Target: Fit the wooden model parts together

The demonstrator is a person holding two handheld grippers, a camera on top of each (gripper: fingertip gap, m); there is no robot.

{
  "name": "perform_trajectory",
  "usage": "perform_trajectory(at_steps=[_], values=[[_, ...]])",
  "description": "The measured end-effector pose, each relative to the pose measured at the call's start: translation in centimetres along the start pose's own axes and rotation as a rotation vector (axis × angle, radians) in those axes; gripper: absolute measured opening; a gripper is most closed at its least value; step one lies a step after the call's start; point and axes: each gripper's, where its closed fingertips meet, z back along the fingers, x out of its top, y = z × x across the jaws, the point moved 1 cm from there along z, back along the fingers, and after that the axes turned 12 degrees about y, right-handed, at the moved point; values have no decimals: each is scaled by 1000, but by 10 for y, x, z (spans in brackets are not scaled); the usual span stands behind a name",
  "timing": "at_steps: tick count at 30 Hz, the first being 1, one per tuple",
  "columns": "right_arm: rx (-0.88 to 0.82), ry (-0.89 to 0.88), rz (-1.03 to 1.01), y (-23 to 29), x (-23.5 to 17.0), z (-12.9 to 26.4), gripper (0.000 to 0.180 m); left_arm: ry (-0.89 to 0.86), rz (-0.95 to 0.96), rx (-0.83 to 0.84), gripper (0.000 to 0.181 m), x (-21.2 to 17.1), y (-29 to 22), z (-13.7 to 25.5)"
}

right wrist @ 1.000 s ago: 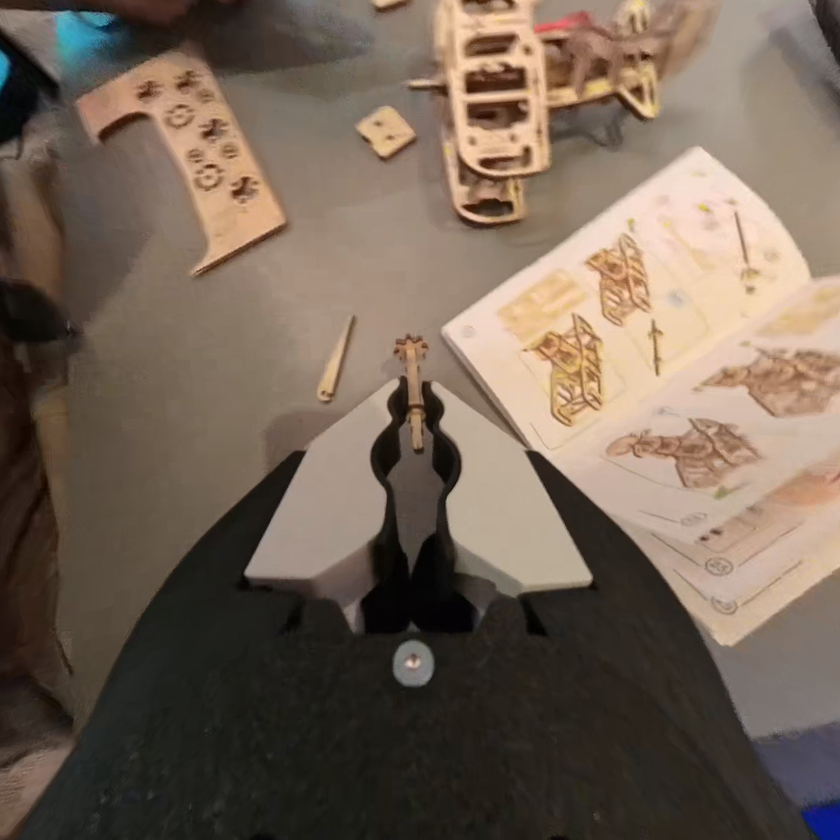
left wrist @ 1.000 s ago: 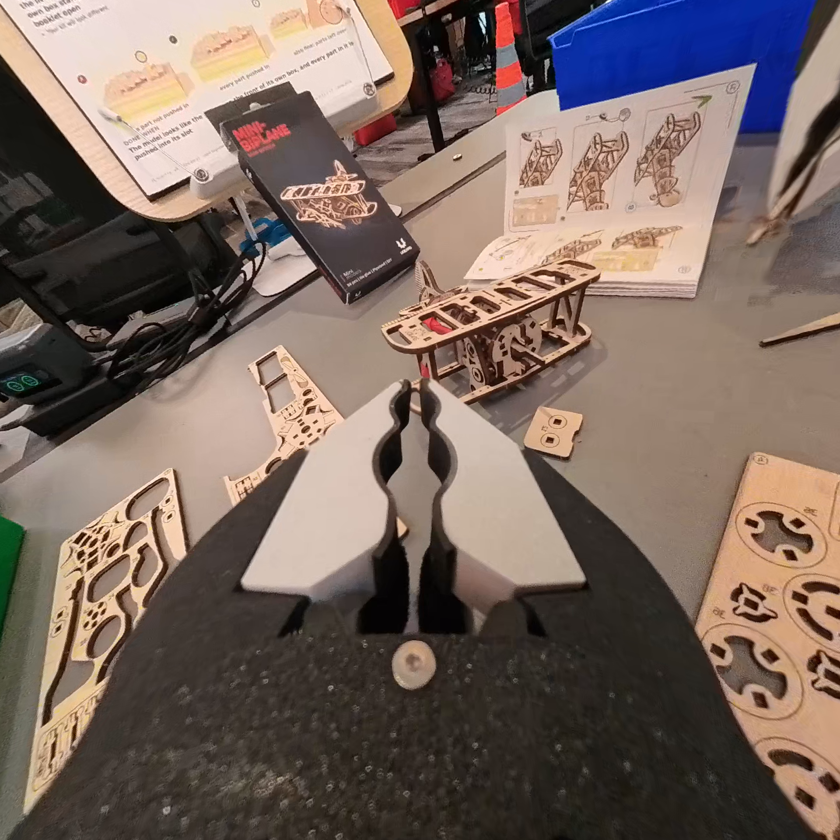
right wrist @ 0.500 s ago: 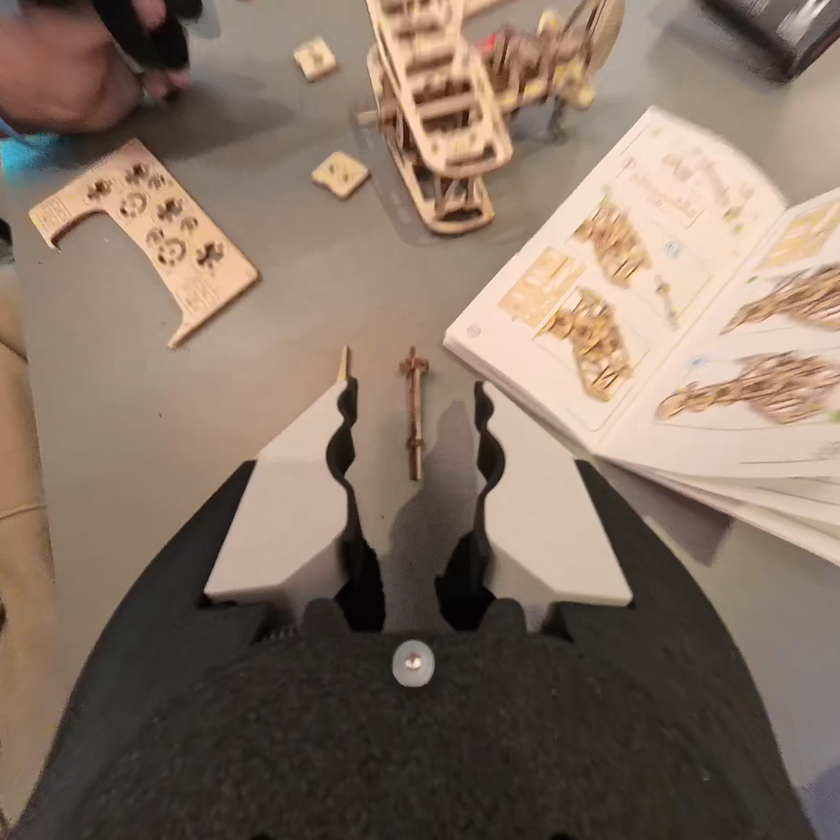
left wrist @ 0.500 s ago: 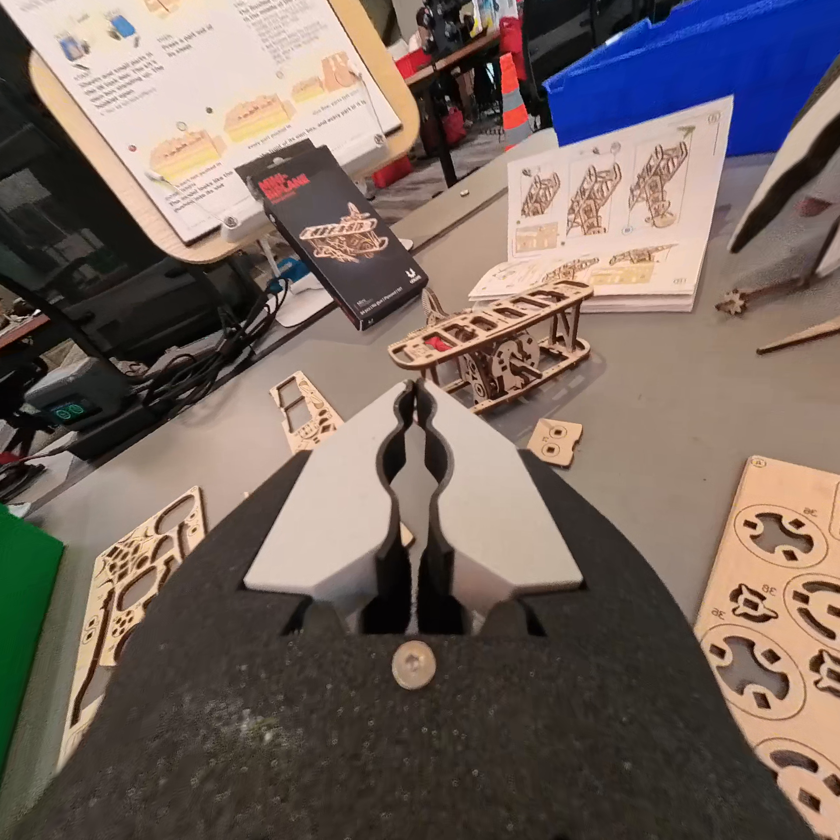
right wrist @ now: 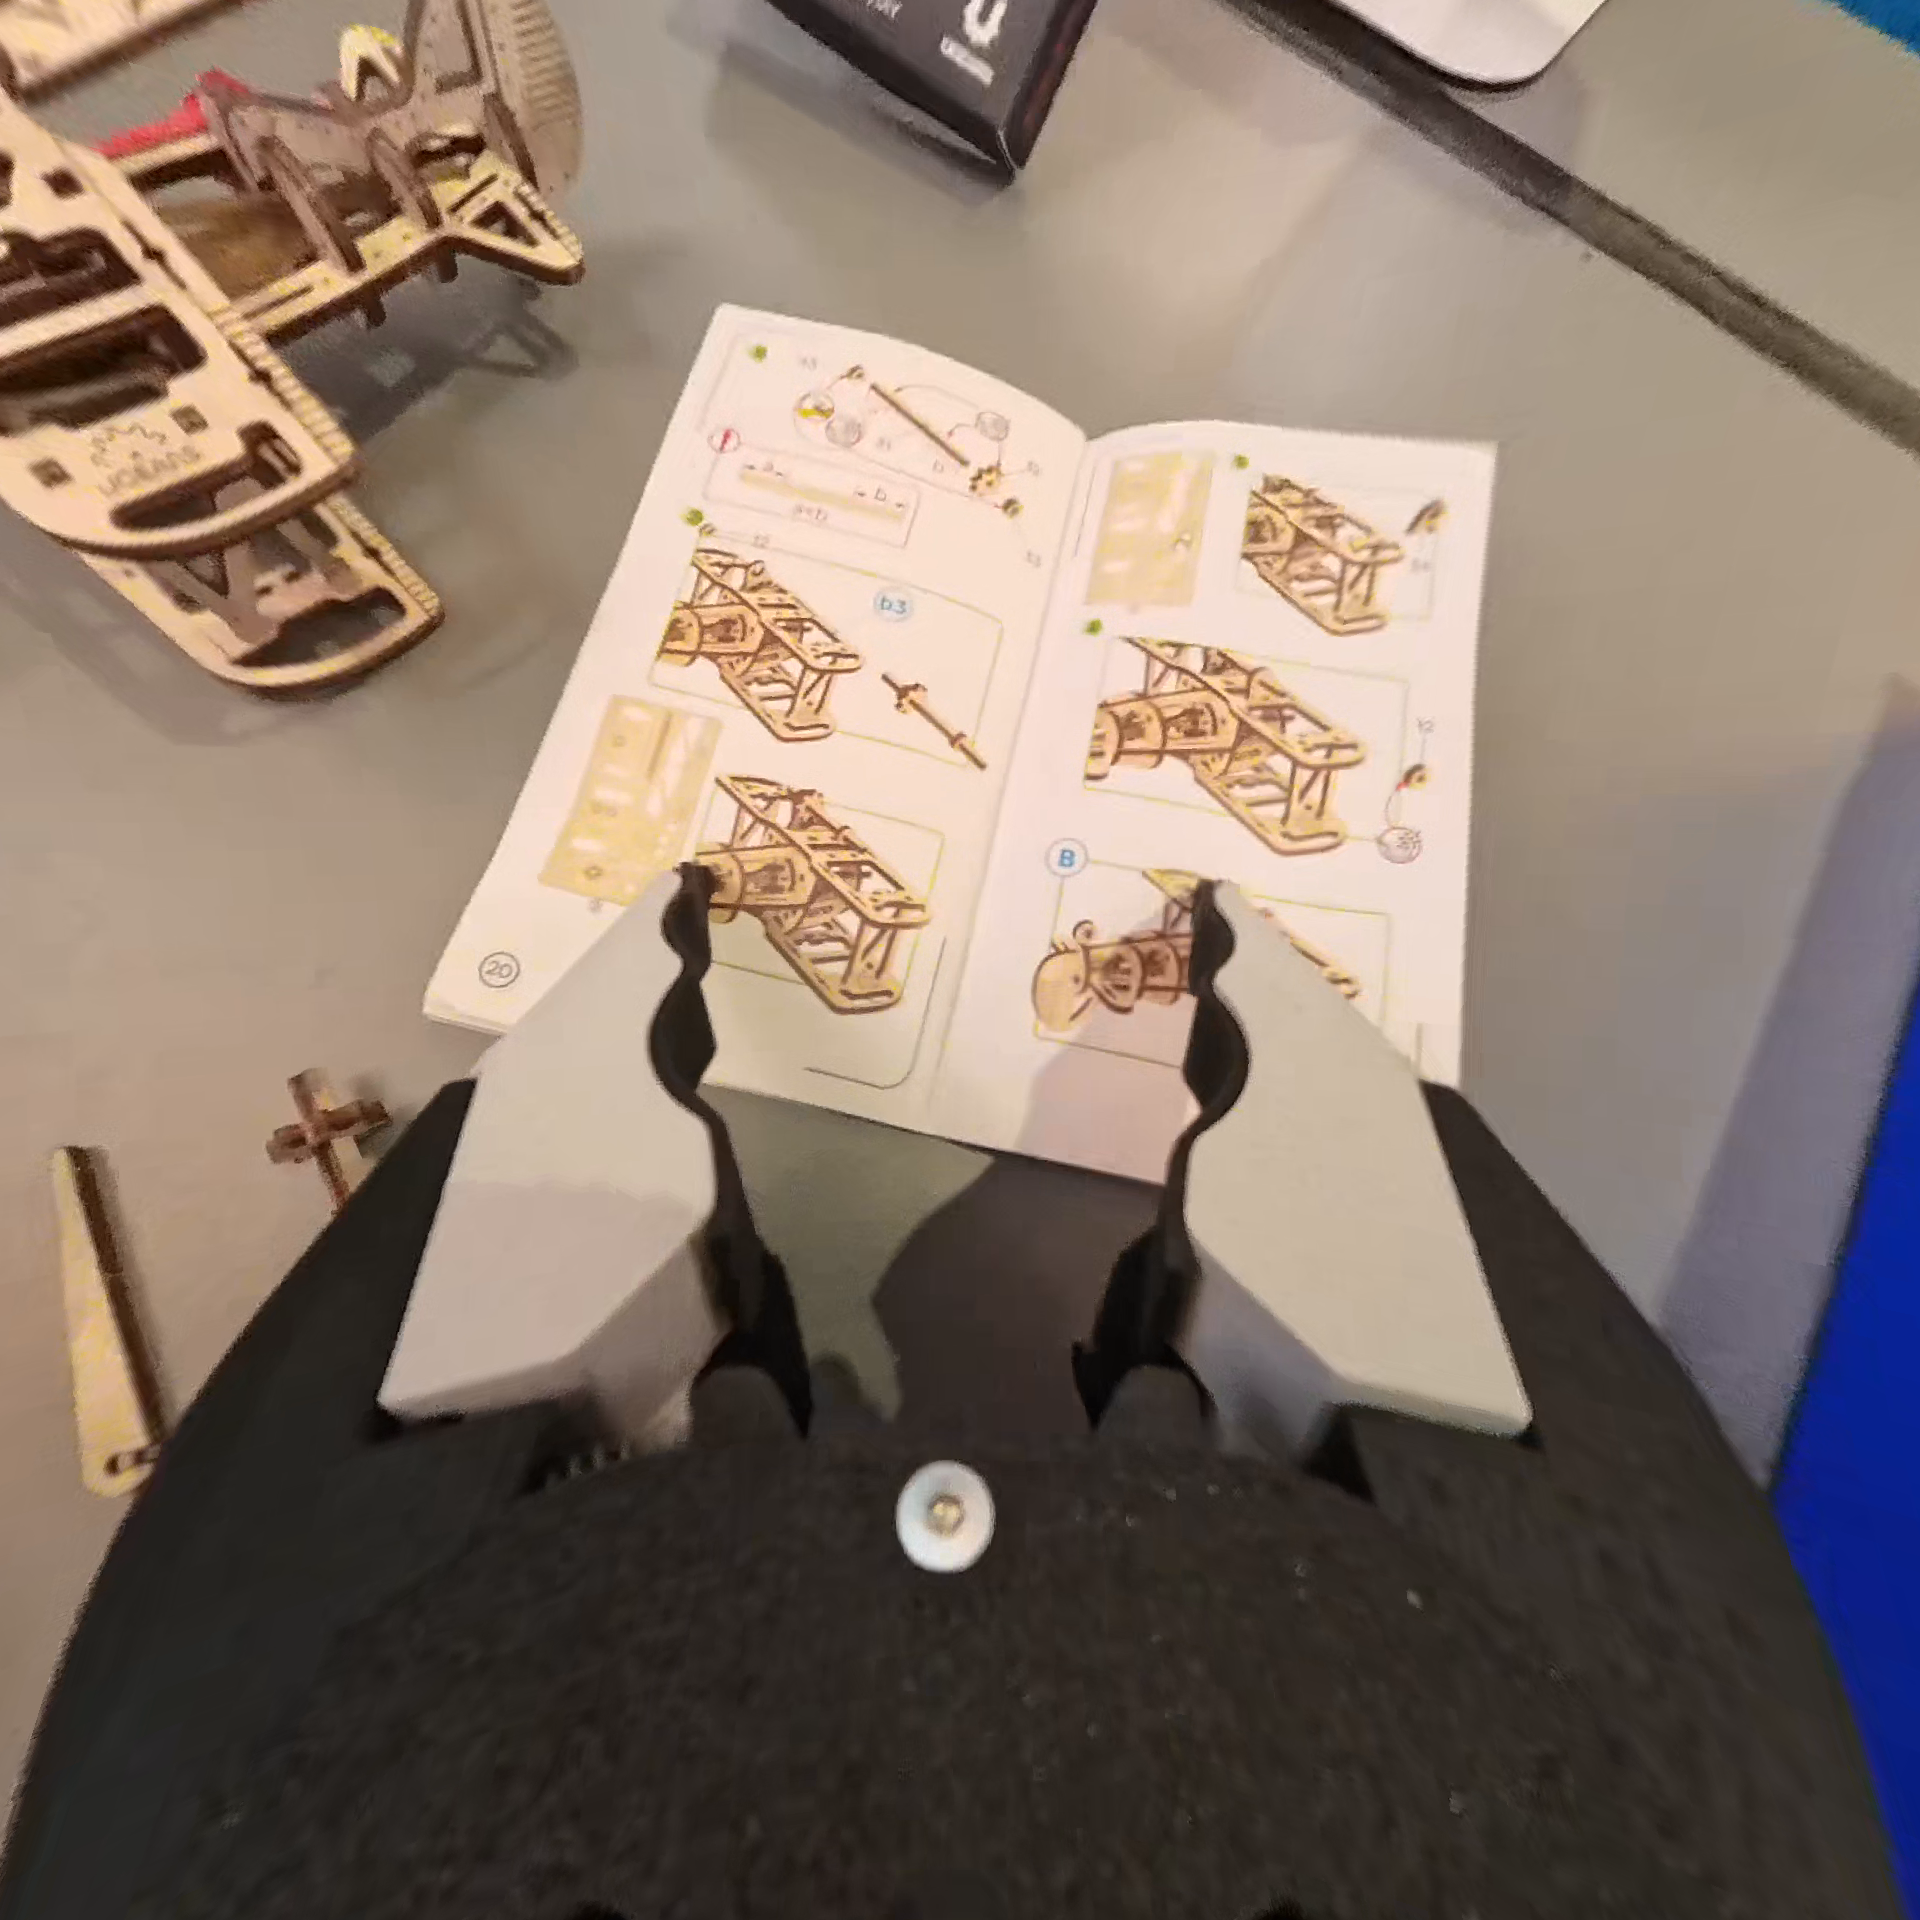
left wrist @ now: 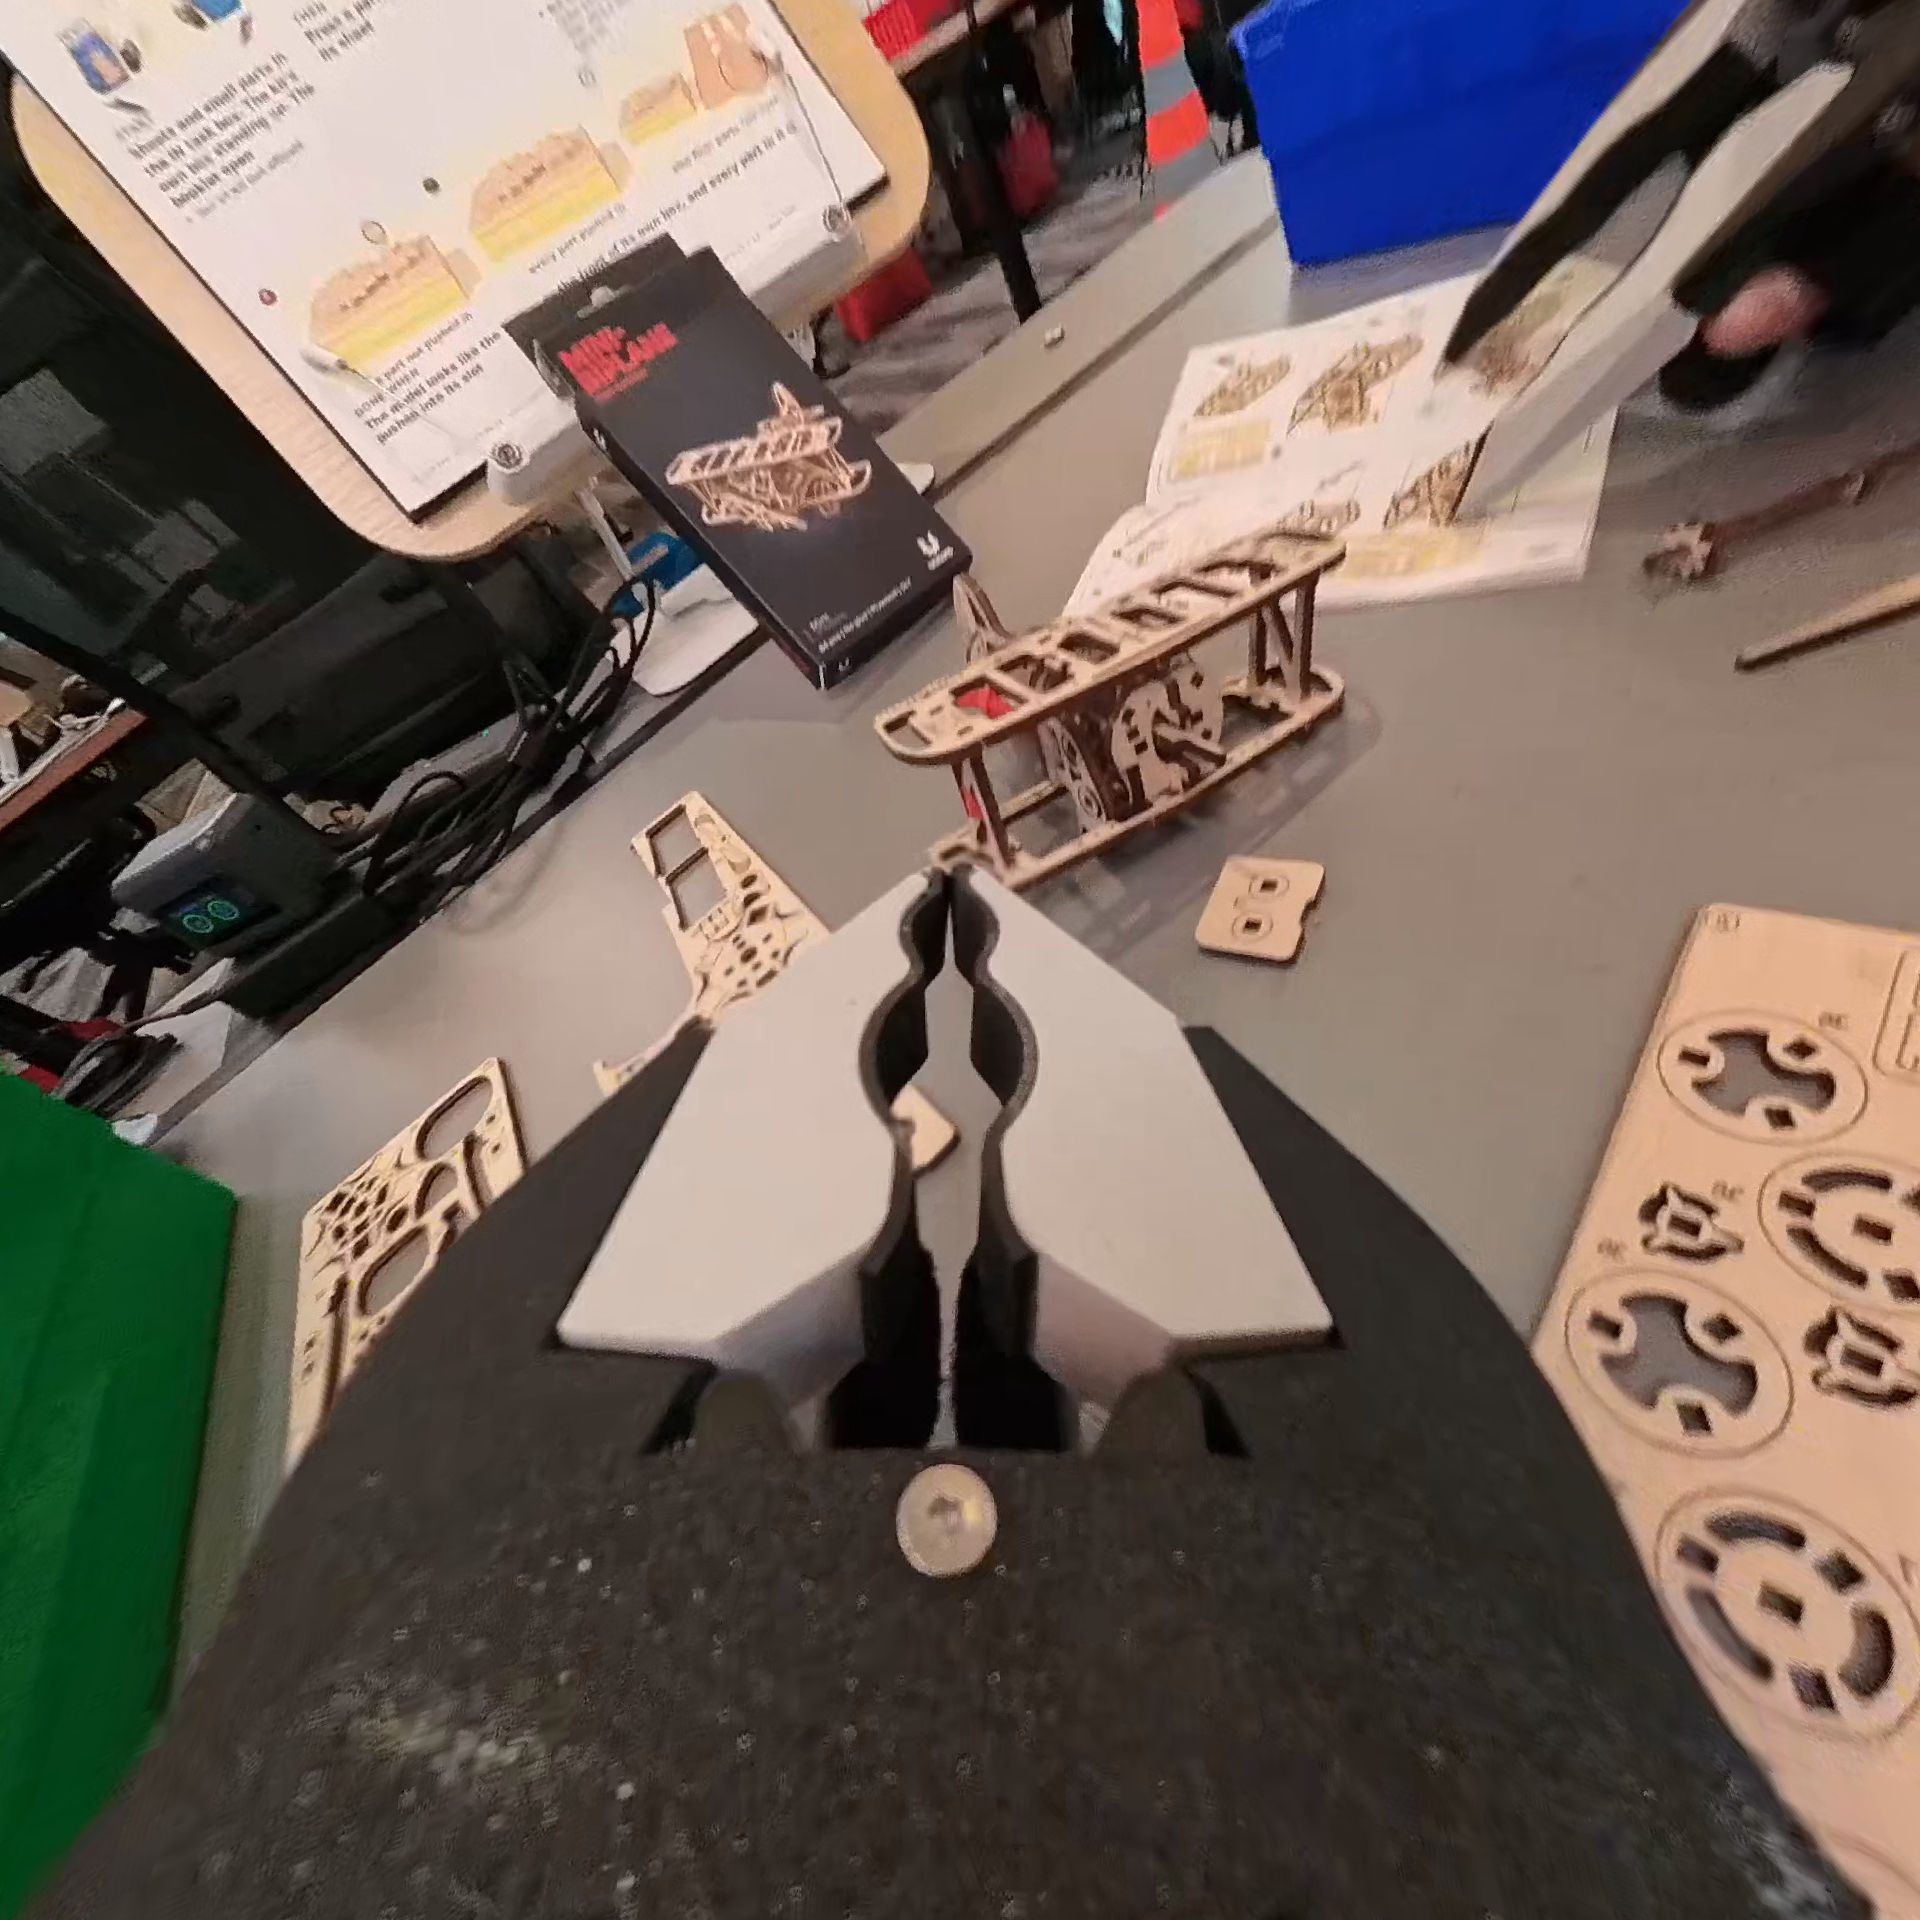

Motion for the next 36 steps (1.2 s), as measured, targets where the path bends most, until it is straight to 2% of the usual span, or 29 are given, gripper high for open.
perform_trajectory(at_steps=[2, 9, 14, 17, 36], values=[[57, 18, -74, -2, -5, -3, 97, 42, -16, 16, 0, -9, 0, 5], [77, 17, -69, -2, -5, -4, 100, 172, 9, 28, 0, -33, 3, -1], [78, 16, -69, -2, -5, -4, 100, 321, -132, 56, 0, -50, -5, -21], [78, 16, -69, -2, -5, -4, 100, 340, -181, 88, 0, -53, -6, -23], [79, 16, -69, -2, -5, -3, 99, 385, -198, 102, 0, -59, -5, -27]])
